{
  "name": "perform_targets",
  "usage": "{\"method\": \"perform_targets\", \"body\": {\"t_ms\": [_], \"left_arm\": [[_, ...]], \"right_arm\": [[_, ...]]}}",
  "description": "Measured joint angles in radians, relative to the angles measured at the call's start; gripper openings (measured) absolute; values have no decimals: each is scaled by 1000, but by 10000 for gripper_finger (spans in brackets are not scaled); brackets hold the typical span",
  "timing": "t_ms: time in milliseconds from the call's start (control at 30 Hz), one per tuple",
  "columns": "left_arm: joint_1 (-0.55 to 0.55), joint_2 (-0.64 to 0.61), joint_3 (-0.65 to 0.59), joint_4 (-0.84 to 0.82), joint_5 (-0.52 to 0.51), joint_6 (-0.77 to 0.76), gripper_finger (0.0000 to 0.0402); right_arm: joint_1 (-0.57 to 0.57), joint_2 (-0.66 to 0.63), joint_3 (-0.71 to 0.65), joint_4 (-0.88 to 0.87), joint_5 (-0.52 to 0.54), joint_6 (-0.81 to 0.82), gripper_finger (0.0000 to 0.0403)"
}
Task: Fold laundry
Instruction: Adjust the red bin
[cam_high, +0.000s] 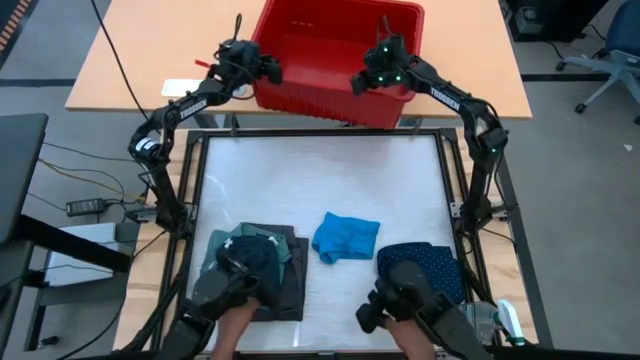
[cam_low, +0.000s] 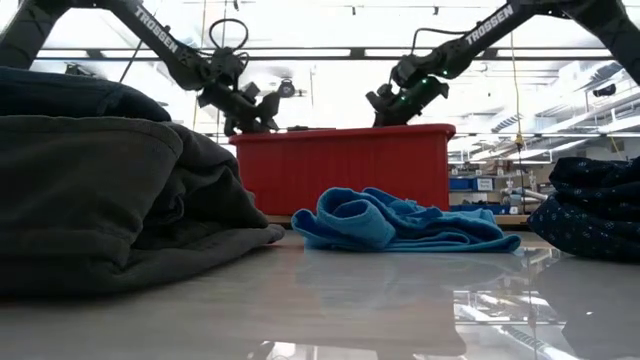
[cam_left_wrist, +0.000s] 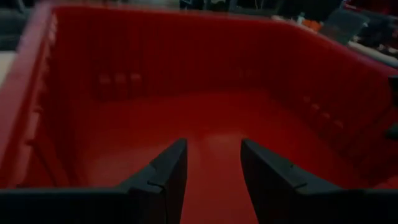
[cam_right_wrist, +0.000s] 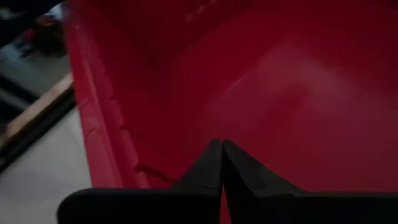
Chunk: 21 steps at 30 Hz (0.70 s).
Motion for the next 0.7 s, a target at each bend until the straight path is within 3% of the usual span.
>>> {"method": "perform_targets", "body": {"t_ms": [233,433,700], "left_arm": [[-59,-35,7,-258,88,13,153],[-145,-91,3,-431,114,40,153],[-248,-133,6,-681,114,12,153]], "right_arm": [[28,-20,-15,-234,-53,-117,13],[50,-37,-29,-461,90,-344,12],[45,-46,-137,-461,16,-393,10]]}}
